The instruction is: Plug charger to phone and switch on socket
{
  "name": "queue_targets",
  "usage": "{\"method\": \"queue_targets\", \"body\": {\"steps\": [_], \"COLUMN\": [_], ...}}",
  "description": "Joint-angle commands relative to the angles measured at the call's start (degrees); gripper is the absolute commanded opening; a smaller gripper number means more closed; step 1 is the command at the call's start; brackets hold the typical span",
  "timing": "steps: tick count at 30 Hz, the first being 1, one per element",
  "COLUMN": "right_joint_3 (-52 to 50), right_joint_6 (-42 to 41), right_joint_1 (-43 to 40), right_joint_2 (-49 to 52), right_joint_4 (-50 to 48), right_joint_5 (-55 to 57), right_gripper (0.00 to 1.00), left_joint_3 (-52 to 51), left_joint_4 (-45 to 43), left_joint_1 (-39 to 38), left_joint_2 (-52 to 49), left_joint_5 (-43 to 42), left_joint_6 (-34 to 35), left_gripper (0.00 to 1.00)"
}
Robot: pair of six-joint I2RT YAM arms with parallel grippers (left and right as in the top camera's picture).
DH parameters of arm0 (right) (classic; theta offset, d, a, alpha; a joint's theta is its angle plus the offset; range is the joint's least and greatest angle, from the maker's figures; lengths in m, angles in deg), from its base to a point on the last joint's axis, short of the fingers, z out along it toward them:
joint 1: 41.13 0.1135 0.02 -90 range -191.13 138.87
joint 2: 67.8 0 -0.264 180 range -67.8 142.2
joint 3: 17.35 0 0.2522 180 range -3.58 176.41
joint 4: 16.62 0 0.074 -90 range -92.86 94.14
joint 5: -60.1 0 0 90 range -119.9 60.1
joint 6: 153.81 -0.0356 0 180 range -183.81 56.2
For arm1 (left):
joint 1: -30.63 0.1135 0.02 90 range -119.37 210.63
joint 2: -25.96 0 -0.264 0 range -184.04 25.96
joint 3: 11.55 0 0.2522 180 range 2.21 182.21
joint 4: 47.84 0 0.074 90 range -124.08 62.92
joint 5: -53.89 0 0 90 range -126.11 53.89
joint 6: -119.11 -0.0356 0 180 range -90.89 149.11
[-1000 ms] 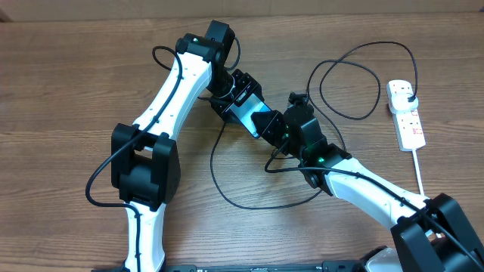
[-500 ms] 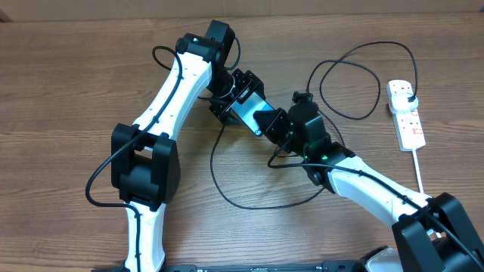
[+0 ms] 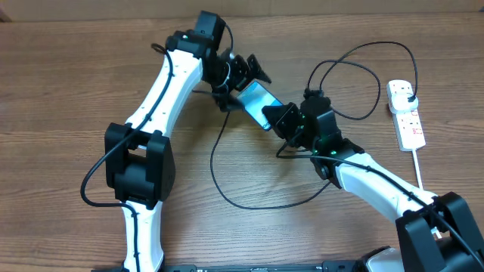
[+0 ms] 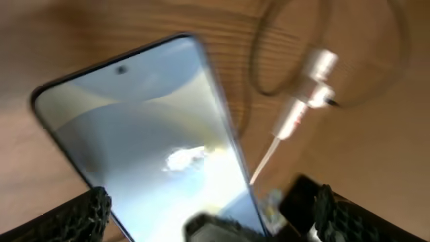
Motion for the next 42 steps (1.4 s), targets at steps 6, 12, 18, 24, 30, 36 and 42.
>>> {"method": "queue_targets", "body": {"steps": [6, 12, 18, 24, 30, 36, 42], "right_joint_3": [1.22, 1.33, 1.36, 1.36, 1.36, 1.36, 1.36], "right_joint_6": [-3.41, -12.59, -21.44, -22.67, -22.14, -20.68, -20.72], "right_joint_1": [-7.15, -11.8, -10.23, -6.12, -1.09, 0.46, 0.61], "right_joint_2": [-9.84, -14.45, -14.43, -14.14, -12.59, -12.07, -10.86], "right_joint_4": [-0.83, -1.95, -8.81, -11.67, -12.07, -12.52, -13.57], "right_joint_5": [-0.26, 0.52, 4.63, 12.44, 19.71, 20.83, 20.85], "right_gripper": [0.04, 0.04, 0.04, 0.04, 0.04, 0.04, 0.04], "left_joint_3": [1.51, 1.51, 1.51, 1.51, 1.49, 1.49, 1.49], "left_joint_4": [-7.76, -17.38, -24.63, -31.3, -37.94, -37.99, -37.99], "left_joint_1": [0.33, 0.33, 0.26, 0.26, 0.26, 0.2, -0.46], "left_joint_2": [0.44, 0.44, 0.44, 0.44, 0.44, 0.44, 0.44], "left_joint_5": [-19.96, -30.73, -31.12, -31.08, -30.25, -28.89, -29.14], "left_joint_6": [-14.53, -13.05, -1.7, 14.16, 25.31, 29.38, 29.7], "left_gripper": [0.96, 0.96, 0.95, 0.84, 0.83, 0.75, 0.68]}}
